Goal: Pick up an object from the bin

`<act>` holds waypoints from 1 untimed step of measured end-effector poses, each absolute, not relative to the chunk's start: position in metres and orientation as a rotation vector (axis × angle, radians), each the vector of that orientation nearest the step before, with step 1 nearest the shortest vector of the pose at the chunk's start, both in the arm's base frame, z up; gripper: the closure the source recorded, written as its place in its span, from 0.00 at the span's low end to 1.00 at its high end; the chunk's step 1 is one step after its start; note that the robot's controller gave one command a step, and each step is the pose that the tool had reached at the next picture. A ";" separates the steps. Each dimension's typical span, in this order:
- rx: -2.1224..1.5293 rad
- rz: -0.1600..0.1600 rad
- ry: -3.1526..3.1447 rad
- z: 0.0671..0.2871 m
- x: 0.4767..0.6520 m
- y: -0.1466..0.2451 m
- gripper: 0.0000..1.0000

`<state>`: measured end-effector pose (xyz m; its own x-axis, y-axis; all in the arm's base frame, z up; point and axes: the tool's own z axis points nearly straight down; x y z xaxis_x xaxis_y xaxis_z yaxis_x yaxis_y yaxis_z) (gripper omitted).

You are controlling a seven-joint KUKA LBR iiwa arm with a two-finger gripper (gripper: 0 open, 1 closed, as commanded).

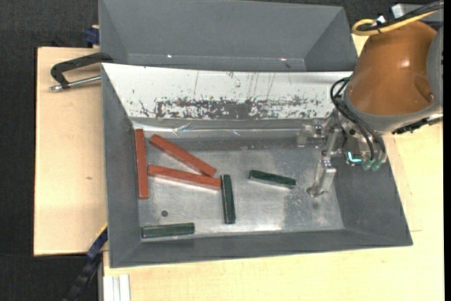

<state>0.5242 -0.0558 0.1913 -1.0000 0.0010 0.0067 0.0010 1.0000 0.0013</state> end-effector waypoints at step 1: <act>0.000 -0.001 -3.141 0.195 0.525 -0.056 0.00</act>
Offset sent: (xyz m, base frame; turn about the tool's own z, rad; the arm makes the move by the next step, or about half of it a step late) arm 0.0254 -0.0073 -0.1213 0.0974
